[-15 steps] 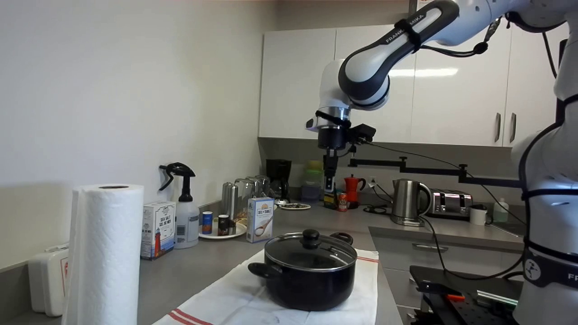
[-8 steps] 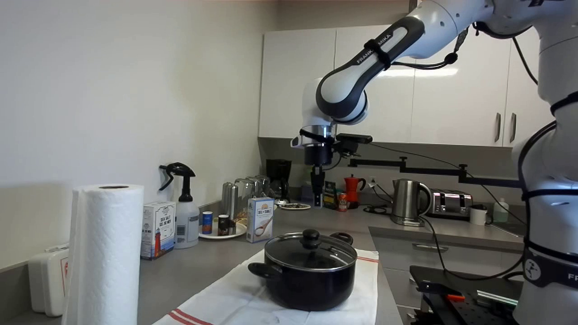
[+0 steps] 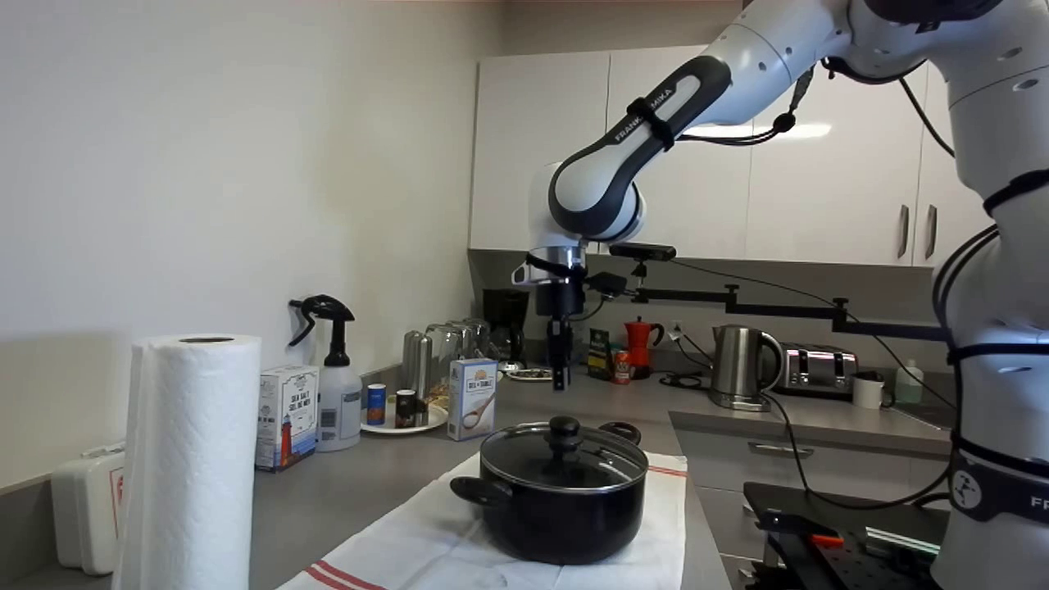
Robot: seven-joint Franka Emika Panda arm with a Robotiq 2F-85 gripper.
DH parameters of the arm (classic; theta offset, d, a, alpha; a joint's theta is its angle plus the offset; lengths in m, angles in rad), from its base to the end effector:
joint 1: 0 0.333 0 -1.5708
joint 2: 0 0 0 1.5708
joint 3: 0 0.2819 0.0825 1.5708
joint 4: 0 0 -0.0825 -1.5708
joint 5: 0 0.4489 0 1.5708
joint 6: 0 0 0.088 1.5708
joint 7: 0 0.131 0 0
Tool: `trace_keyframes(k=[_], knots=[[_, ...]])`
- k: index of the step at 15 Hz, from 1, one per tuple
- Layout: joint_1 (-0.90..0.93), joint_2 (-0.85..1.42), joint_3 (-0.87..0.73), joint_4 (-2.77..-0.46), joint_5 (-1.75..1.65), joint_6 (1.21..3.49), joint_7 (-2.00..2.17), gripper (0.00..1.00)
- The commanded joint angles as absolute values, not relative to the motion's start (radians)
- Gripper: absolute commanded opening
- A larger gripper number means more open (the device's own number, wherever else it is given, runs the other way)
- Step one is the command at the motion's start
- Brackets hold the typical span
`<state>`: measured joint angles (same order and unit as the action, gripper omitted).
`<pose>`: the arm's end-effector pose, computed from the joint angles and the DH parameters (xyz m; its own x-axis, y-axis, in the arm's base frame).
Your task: Remove the glass lid from the black pot and put it on the table
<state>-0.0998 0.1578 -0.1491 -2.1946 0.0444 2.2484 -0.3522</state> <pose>0.5589 -0.1420 0.2024 0.9928 0.0759 -0.0928 0.0722 -0.9965 -0.0429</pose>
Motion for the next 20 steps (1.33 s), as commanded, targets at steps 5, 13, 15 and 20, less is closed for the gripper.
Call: trace_keyframes(k=[5,13,15,20], knots=[[-0.132,0.189,-0.111,-2.157,0.062,2.249,-0.355,1.00],[-0.129,0.180,-0.092,-2.193,0.065,2.263,-0.352,1.00],[-0.129,0.179,-0.090,-2.203,0.067,2.265,-0.352,1.00],[-0.128,0.182,-0.086,-2.224,0.069,2.270,-0.353,1.00]])
